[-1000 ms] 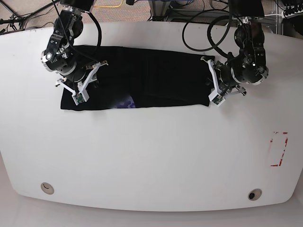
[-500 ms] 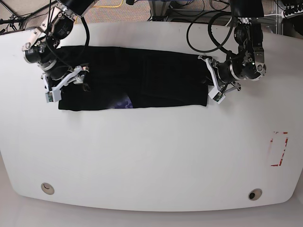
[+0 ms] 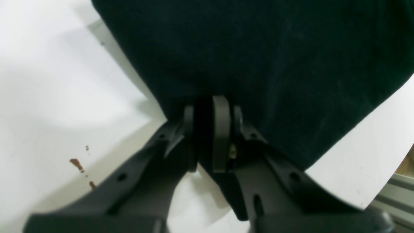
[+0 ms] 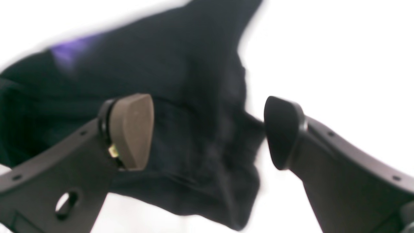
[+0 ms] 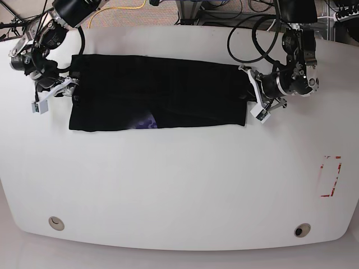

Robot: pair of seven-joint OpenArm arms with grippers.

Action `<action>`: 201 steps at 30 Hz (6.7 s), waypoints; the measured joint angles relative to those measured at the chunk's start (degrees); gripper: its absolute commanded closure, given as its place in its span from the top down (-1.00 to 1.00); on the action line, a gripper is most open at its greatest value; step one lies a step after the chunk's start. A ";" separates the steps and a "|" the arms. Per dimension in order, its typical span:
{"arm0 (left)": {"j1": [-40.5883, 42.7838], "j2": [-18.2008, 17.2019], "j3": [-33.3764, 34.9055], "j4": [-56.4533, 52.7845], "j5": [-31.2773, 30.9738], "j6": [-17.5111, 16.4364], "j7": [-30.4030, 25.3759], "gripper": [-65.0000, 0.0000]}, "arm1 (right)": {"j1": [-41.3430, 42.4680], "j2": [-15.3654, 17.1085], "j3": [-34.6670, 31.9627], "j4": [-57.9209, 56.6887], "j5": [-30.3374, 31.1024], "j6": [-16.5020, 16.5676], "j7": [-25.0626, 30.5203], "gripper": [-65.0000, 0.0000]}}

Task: Fold the T-shirt properly
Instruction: 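Regrasp the strip end with the right gripper and pull it outward, then lift the strip end with the right gripper and fold it toward the left gripper, then press the folded bundle with the right gripper and release the left gripper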

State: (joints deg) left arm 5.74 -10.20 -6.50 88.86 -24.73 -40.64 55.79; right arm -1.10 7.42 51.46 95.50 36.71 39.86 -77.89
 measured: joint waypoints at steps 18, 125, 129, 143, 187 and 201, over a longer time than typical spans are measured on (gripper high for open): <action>0.83 -1.64 0.11 -1.57 -0.87 -0.55 -4.94 -0.83 | 1.79 5.42 2.14 -9.27 1.62 0.02 1.38 0.56; 0.31 -1.81 8.00 -2.43 -0.94 0.07 -7.41 -0.83 | -5.11 -16.13 -41.16 19.10 -10.21 -0.42 7.28 -1.00; 0.44 -1.75 7.89 -2.43 -0.92 0.07 -7.56 -0.83 | -5.09 -16.17 -42.25 19.08 -10.62 -0.44 7.17 -1.00; -0.02 -1.75 7.74 -4.83 -2.99 -0.39 -8.70 -0.83 | -4.81 -16.15 -45.70 17.25 -10.69 -0.39 7.21 -1.00; 0.09 -1.62 7.74 -4.92 -3.04 -0.39 -8.90 -0.83 | -4.50 -16.11 -54.95 9.60 -8.02 -3.87 18.82 -0.82; 0.11 -1.62 7.72 -4.92 -3.04 -0.39 -8.85 -0.82 | -3.52 -15.98 -55.06 7.15 -8.02 -6.95 19.39 0.33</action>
State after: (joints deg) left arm 5.85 -11.81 1.21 83.94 -27.77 -41.04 46.94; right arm -4.62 -8.56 -3.60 102.65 28.69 32.91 -58.50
